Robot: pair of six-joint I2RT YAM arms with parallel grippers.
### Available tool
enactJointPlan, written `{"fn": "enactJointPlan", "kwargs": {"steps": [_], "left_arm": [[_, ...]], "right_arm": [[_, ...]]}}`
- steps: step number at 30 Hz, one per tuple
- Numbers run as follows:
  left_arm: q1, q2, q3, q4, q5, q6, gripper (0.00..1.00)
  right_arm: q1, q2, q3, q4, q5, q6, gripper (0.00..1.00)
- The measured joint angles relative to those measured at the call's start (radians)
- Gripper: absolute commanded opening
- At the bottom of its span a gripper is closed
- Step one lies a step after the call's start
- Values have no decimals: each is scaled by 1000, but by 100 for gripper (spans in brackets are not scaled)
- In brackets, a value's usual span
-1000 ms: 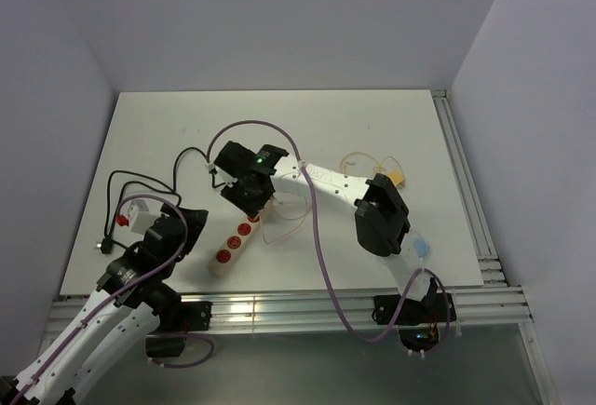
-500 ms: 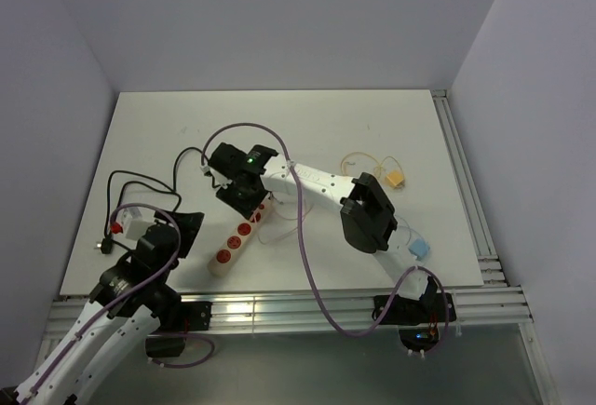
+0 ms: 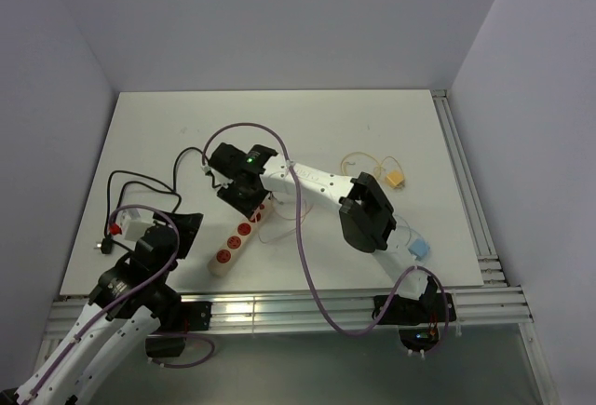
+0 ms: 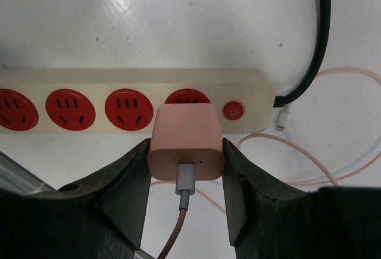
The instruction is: Insert the plug
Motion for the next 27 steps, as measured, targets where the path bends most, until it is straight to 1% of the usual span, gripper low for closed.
{"fn": "enactJointPlan", "kwargs": {"steps": [10, 14, 17, 19, 21, 23, 25, 27], "left_arm": [[0, -16, 0, -19, -1, 0, 61], [0, -30, 0, -29, -7, 0, 61], [0, -39, 0, -37, -9, 0, 61], [0, -45, 0, -43, -9, 0, 61], [0, -51, 0, -44, -10, 1, 60], [0, -56, 0, -45, -13, 0, 60], [0, -58, 0, -45, -14, 1, 60], [0, -58, 0, -44, -14, 1, 59]], "right_arm": [[-4, 50, 66, -21, -10, 1, 0], [-4, 49, 58, -14, -10, 2, 0], [-4, 38, -2, 22, -9, 8, 0], [-4, 3, -66, 74, -8, 14, 0], [-4, -51, -167, 161, -7, 26, 0], [-6, -89, -234, 221, -8, 34, 0], [-8, -86, -236, 241, -10, 39, 0], [-9, -53, -180, 202, -10, 39, 0]]}}
